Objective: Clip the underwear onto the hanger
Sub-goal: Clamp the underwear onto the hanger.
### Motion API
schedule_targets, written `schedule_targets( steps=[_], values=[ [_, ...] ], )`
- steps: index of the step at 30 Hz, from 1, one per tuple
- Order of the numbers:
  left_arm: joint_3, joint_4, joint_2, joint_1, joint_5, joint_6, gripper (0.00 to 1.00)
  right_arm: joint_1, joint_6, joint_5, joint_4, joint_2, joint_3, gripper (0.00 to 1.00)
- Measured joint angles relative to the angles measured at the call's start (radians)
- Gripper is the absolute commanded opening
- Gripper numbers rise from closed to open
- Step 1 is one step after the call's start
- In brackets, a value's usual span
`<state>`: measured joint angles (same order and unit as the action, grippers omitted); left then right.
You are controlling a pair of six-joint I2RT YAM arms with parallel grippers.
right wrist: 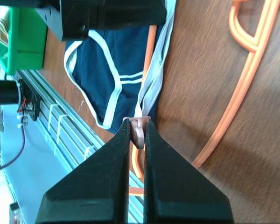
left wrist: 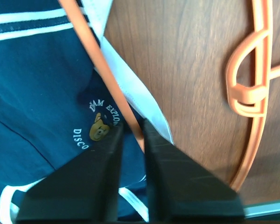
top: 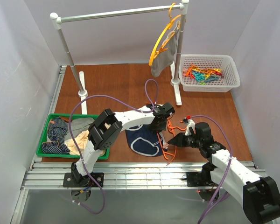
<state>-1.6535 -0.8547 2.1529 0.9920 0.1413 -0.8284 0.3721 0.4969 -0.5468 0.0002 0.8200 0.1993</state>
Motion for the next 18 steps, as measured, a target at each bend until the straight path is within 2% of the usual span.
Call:
schedule_targets(
  steps=[4, 18],
  values=[
    [-0.01, -0.003, 0.008, 0.0, 0.001, -0.026, 0.0, 0.0, -0.034, -0.018, -0.009, 0.022, 0.0, 0.01],
    [-0.081, -0.034, 0.05, 0.001, -0.023, -0.09, 0.0, -0.006, -0.153, -0.031, -0.104, 0.057, 0.042, 0.01]
  ],
)
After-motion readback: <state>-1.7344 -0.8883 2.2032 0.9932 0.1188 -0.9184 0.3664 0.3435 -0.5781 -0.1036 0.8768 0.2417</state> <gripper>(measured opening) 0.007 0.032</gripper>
